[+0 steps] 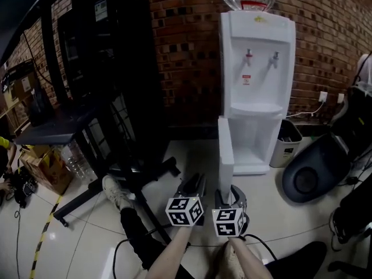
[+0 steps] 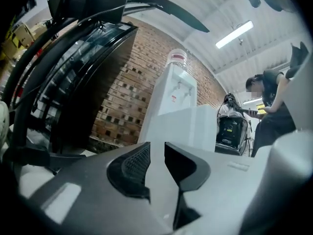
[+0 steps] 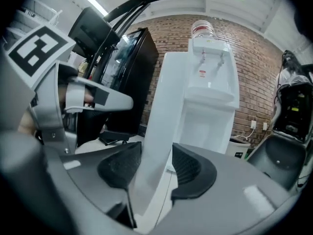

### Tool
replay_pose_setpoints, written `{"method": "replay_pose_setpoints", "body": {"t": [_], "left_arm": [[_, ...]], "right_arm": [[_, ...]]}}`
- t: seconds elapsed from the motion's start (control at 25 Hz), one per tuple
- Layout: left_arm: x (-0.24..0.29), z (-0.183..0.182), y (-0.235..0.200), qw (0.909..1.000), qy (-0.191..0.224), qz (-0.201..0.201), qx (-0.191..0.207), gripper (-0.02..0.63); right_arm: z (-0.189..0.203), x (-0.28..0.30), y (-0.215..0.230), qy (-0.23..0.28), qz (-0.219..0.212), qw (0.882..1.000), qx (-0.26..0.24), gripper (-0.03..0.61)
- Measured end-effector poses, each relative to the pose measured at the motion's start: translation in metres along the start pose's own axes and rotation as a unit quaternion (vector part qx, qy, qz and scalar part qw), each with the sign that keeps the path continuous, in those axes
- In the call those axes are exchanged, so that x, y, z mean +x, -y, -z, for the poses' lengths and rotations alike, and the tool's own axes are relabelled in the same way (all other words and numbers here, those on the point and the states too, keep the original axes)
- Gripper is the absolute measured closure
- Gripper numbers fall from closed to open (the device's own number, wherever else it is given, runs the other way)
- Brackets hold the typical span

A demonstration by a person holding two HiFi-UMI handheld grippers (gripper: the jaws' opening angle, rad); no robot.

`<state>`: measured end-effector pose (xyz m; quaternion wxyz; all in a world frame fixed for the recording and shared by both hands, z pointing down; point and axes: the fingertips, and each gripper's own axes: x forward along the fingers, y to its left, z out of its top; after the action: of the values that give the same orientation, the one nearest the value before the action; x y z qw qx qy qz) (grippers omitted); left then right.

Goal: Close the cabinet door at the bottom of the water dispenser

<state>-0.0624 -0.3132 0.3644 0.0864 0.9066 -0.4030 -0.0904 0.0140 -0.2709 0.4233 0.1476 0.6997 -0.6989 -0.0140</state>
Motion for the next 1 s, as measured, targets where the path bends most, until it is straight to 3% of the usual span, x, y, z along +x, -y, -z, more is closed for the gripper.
{"method": "replay_pose_setpoints", "body": {"t": [0.32, 1.0], "left_arm": [[0.031, 0.022, 0.055, 0.9988, -0.011, 0.046, 0.005, 0.519], [0.080, 0.043, 0.105, 0.9974, -0.020, 0.069, -0.004, 0.522]], "right_arm": [[0.014, -0.009, 0.044, -0.013, 0.029, 0.999, 0.018, 0.387], [0.034, -0.013, 0.116, -0.034, 0.094, 0.994, 0.046, 0.393]]}}
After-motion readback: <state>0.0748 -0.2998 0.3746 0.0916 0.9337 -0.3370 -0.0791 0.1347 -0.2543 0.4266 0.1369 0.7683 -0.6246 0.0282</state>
